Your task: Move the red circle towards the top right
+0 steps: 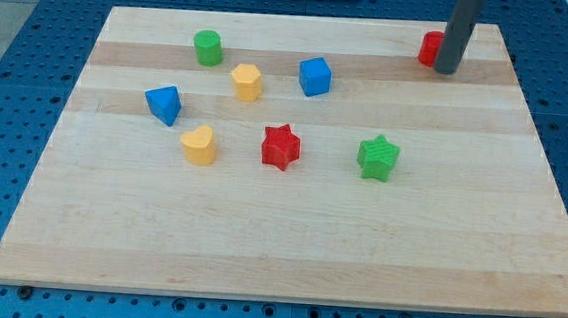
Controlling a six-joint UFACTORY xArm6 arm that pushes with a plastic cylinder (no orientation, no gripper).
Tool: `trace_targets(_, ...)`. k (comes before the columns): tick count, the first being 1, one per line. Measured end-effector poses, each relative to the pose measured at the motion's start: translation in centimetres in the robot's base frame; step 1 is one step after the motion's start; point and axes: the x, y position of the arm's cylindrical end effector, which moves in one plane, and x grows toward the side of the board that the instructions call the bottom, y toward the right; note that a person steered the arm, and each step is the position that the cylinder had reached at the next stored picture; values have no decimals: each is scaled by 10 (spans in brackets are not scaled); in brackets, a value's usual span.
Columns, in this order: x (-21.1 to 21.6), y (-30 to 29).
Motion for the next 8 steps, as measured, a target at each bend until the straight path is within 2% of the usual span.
trace_targets(2,-28,-21)
trace_targets(4,-33,-85)
trace_targets(6,-56,-56)
trace_targets(8,-62,-32)
